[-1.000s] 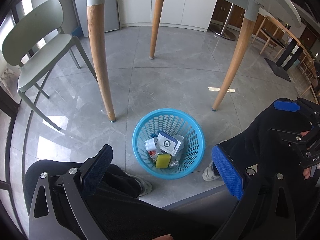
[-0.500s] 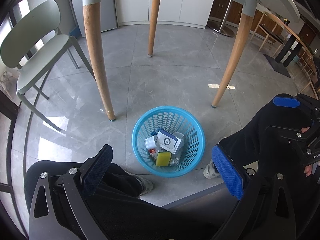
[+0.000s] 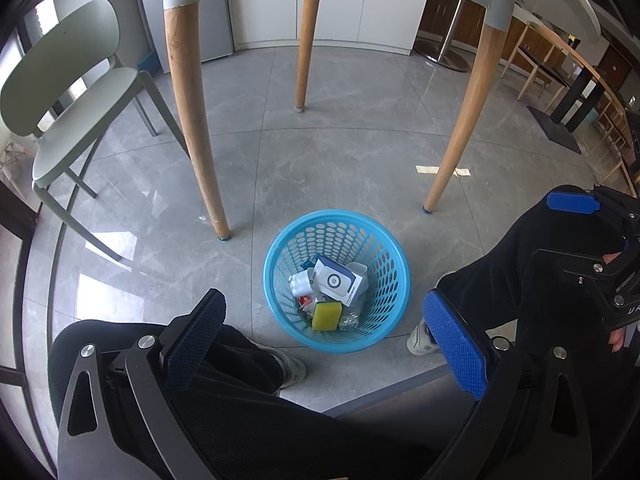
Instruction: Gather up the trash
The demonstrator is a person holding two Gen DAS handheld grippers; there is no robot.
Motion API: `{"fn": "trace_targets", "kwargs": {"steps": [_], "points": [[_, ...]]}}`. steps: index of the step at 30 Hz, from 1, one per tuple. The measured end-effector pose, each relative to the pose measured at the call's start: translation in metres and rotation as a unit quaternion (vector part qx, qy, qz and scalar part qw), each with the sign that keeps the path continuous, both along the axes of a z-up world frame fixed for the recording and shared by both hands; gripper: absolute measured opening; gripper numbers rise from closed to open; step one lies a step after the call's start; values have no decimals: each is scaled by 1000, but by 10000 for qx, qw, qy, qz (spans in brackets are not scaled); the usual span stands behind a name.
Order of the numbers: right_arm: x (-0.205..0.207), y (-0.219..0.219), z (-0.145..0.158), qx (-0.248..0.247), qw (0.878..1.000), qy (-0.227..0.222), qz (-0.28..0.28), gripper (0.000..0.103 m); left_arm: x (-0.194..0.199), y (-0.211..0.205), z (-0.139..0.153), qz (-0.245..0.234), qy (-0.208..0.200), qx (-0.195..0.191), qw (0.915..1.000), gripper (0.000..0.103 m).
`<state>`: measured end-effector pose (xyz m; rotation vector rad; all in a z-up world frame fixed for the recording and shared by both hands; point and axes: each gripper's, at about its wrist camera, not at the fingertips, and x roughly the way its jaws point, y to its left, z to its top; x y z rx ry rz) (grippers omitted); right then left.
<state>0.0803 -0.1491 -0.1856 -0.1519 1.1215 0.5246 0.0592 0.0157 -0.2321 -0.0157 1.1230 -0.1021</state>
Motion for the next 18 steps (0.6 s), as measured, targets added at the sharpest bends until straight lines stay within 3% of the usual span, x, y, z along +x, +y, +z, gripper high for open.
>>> {"fn": "trace_targets", "kwargs": {"steps": [18], "points": [[0,0,-2,0,10000,24,-8,94,-1,0,1,1,4,-9,10000,97]]}}
